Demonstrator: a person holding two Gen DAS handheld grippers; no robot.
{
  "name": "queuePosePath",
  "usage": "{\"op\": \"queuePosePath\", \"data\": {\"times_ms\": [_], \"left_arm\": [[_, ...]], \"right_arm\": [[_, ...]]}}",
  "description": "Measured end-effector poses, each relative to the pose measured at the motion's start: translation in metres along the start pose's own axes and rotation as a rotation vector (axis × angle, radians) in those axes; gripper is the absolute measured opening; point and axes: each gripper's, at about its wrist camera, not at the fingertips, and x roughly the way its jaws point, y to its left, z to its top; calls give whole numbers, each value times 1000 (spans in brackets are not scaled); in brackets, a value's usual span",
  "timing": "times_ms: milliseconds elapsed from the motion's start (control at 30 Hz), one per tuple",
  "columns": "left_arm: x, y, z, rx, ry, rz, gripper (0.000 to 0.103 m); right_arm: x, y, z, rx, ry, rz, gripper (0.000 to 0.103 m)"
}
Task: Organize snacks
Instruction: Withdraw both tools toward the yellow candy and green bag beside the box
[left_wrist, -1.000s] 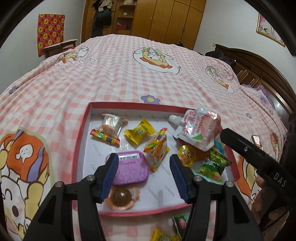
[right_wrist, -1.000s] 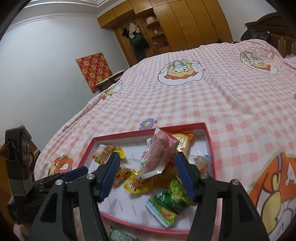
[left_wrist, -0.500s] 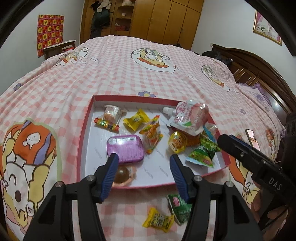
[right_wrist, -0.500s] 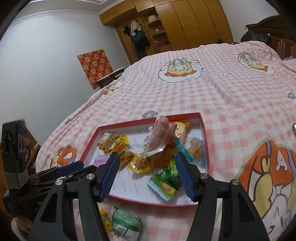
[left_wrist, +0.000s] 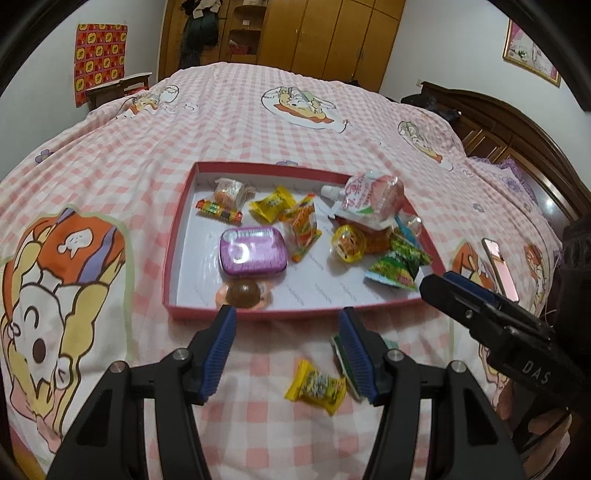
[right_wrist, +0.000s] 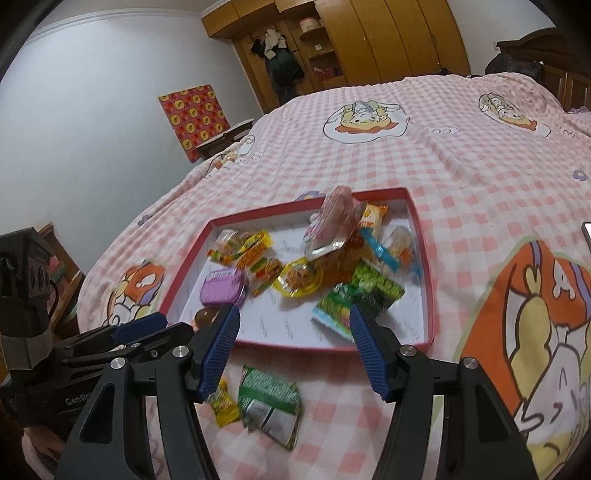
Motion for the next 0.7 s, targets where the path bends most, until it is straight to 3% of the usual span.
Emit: {"op": "queuePosePath", "data": {"times_ms": [700], "left_arm": [[14,-7,-38,37,99,-13,60]], "right_arm": [[-12,8,-43,-28,88,-23,63]]}}
